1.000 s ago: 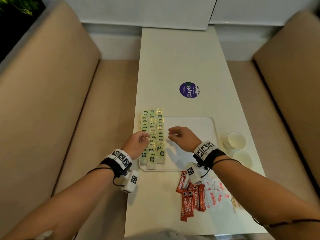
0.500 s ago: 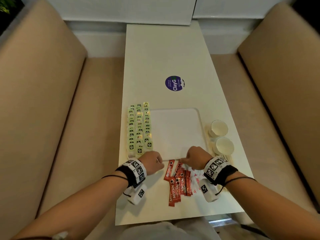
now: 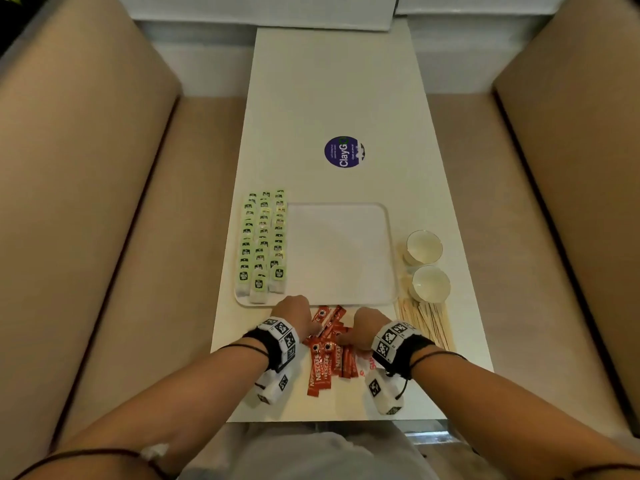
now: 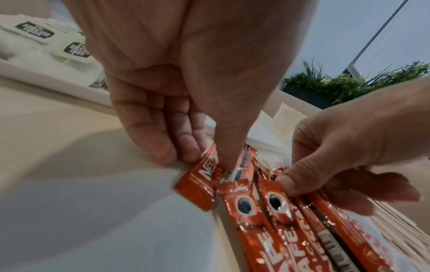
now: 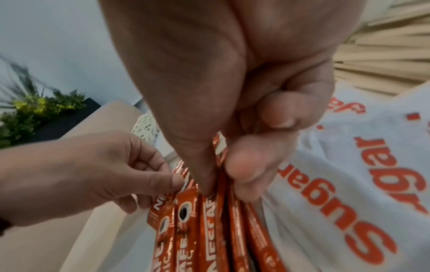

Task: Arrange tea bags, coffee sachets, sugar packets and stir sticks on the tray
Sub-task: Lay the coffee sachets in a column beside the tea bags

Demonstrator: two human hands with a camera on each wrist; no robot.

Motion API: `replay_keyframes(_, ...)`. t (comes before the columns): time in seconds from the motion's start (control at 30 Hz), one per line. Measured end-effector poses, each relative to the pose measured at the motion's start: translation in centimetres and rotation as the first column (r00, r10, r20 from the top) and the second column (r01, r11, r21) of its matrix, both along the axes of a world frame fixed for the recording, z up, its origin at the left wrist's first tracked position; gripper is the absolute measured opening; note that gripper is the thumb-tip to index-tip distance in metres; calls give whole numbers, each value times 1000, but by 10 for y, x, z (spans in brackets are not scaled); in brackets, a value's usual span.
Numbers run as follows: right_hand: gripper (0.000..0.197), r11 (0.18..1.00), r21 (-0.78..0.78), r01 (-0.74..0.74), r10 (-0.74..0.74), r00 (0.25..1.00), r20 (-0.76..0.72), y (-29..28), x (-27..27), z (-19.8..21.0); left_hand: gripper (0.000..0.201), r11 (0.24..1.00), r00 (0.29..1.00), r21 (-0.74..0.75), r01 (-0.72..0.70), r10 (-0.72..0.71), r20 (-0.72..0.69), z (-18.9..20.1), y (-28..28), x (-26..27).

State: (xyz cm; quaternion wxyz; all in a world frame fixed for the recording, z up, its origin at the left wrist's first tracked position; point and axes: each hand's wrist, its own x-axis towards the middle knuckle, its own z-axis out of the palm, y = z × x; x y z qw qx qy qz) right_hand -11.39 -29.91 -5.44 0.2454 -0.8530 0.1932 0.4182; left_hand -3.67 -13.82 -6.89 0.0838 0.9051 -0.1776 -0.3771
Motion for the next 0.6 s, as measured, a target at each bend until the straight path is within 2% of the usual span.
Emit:
replay_keyframes(0.17,35,999,13,-34,34,999,43,-4,1,-2,27,1000,999,5,-11,11,-35,-1,0,-5)
replay_keyframes(0.3,34,996,87,25,-29,999,40,-11,2,-4,14,991,989,-60,-120,114,-94,6,0,-7)
replay_keyframes(0.4,36,990,130,55,-63,996,58,-18,3,0,18,977,978,-126,-172,154,-141,15,1,-9)
replay_keyframes(0.5,36,976,208,71,-95,989,111,-26,2,10,17,950,956,-200,-240,195,-217,22,-1,-10)
replay_keyframes(0.6,38,950,305,72,-137,970,200,-32,2,22,14,888,911,-288,-358,264,-318,34,-5,-8)
